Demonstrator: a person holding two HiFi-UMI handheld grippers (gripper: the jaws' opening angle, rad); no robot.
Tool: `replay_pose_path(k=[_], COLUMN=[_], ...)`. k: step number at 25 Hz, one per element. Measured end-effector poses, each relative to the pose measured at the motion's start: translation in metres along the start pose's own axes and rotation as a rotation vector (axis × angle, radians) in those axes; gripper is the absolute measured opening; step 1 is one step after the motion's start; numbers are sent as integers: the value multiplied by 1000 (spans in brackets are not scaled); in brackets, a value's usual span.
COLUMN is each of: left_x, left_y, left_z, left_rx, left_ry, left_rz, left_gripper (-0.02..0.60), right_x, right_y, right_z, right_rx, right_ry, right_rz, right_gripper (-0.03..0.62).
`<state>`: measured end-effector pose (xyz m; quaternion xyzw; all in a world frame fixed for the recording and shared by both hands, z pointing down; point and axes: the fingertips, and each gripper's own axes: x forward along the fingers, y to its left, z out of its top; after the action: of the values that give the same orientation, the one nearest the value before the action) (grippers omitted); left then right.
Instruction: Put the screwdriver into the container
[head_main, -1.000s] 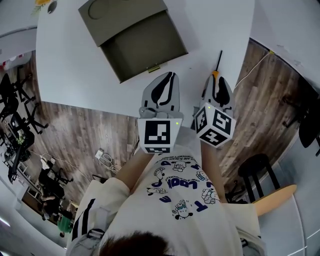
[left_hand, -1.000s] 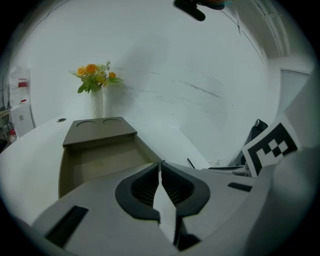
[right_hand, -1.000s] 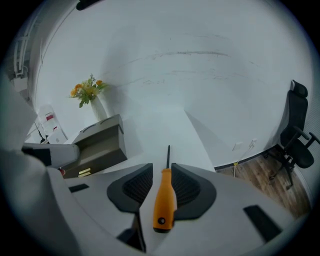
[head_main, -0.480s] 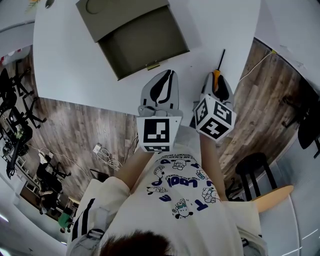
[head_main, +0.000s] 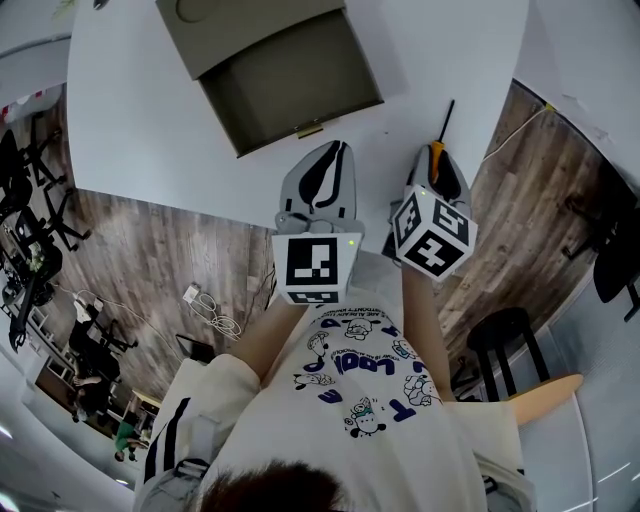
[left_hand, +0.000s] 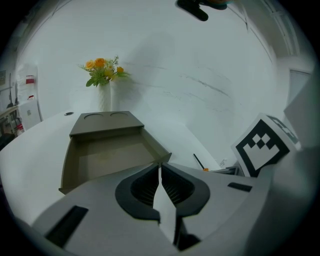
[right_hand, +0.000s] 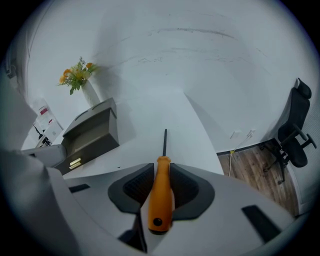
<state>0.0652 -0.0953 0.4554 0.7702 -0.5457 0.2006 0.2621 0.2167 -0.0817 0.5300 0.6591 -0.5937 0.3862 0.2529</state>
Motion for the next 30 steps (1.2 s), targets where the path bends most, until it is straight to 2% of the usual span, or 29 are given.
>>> replay_pose_path(k=[10,19,30], left_x=[-5,-16,-43], left_y=[-2,13,24], left_z=[6,23,25], left_rx=[-11,-24,-46], left_ry=[-25,-73,-115], left_rz=[9,40,72], left_gripper=[29,29,29], right_x=[-10,-22,-45], right_y=[1,21,45], right_z=[6,28,26], right_rx=[5,-16,-61], right_ry=[-31,-92,-150], right_rz=[35,76,141], right_gripper=[113,112,112])
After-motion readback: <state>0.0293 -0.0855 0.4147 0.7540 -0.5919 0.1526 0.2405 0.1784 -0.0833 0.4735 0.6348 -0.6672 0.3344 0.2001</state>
